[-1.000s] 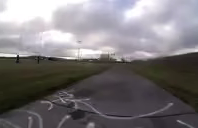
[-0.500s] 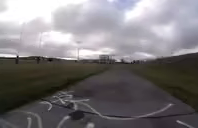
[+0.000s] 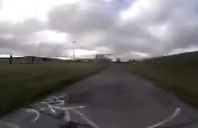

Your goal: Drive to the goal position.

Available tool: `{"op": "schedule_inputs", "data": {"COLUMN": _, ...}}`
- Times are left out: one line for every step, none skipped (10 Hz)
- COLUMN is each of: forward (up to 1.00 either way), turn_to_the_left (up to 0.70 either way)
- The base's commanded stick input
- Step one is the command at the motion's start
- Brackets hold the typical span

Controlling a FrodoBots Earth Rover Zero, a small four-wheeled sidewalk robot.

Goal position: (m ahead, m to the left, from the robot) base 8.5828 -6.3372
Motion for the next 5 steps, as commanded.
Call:
{"op": "schedule_inputs", "data": {"forward": 1.0, "turn_to_the_left": -0.14}}
{"op": "schedule_inputs", "data": {"forward": 1.0, "turn_to_the_left": 0.0}}
{"op": "schedule_inputs", "data": {"forward": 1.0, "turn_to_the_left": 0.0}}
{"op": "schedule_inputs", "data": {"forward": 1.0, "turn_to_the_left": 0.0}}
{"op": "schedule_inputs", "data": {"forward": 1.0, "turn_to_the_left": -0.14}}
